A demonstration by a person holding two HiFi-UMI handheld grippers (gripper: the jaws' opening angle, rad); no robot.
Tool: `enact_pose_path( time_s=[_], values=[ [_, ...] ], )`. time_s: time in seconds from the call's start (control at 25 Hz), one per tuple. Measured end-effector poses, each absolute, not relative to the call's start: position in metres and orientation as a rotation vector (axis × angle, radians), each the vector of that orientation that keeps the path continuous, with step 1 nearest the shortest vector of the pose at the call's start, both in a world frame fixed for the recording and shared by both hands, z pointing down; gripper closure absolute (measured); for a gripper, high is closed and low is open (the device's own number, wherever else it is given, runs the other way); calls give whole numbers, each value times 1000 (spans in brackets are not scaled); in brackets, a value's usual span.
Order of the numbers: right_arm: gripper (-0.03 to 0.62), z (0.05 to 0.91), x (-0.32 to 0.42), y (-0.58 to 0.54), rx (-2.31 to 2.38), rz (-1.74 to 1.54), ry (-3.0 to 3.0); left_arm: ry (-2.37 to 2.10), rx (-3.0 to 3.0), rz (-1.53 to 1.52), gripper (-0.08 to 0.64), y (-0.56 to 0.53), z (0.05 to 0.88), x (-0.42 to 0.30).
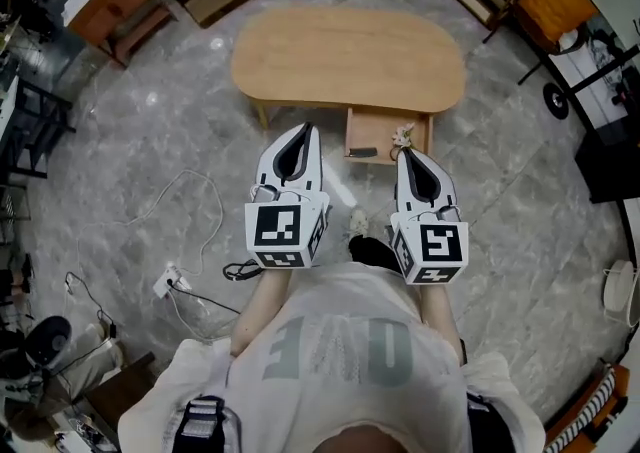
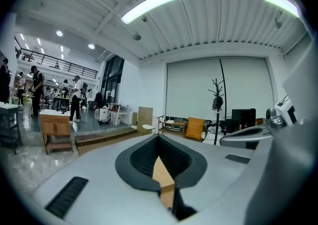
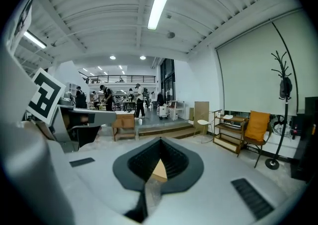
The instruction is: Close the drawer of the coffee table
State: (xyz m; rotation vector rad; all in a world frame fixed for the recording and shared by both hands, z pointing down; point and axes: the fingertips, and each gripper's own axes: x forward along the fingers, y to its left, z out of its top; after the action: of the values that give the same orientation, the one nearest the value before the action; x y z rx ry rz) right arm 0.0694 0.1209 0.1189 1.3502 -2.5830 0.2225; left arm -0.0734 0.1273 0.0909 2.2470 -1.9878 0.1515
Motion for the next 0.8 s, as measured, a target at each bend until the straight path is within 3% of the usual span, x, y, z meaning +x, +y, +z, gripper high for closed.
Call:
enact_pose_path(
  time_s=[0.36,0.8],
  values=[
    [586,104,48,6,1253,119,-2637,-2067,2186,130,554,22,81,-85],
    [587,75,27,-28,1359,58,-2676,-2080,2307,139,553,-22,54,-98]
  ],
)
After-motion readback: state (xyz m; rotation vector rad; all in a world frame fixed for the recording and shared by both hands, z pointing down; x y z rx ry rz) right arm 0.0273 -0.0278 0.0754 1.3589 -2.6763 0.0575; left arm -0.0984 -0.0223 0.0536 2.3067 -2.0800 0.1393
